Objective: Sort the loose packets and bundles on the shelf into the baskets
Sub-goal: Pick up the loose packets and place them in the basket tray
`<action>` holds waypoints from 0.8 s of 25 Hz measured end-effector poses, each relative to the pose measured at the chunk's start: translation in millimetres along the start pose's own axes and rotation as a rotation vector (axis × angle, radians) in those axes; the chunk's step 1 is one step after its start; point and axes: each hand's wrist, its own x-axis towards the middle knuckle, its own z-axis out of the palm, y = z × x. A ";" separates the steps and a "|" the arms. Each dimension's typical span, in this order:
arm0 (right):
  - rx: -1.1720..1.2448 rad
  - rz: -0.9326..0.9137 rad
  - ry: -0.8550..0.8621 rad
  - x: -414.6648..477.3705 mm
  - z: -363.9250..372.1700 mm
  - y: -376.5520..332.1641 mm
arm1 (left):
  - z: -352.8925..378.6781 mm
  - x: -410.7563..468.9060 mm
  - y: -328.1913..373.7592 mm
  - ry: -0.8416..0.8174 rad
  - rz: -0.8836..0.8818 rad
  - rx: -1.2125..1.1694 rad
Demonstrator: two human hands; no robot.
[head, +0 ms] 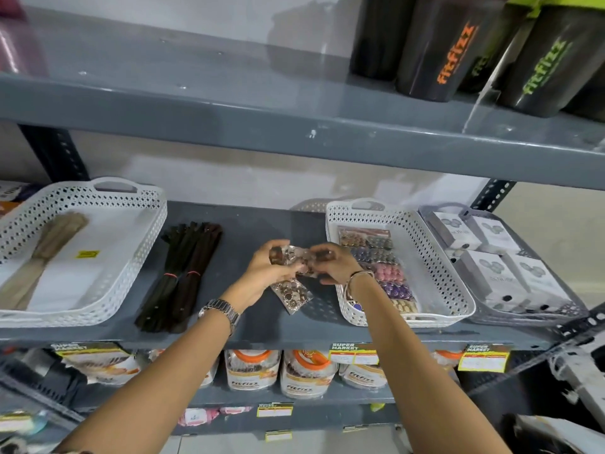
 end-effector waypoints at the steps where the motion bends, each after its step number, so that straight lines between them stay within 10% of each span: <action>1: 0.096 0.009 0.018 -1.2 -8.7 3.6 | 6.1 -0.1 3.8 -0.034 0.002 -0.017; 7: 0.363 0.059 0.202 -21.6 -98.6 25.3 | 35.7 3.5 -10.9 -0.227 0.069 0.301; 12: -0.130 0.373 0.273 -25.6 -153.8 84.6 | 21.6 8.5 -45.3 -0.158 0.166 1.281; 20: -0.668 0.511 0.116 10.0 -152.3 113.0 | 16.5 11.4 -49.2 -0.121 0.216 1.380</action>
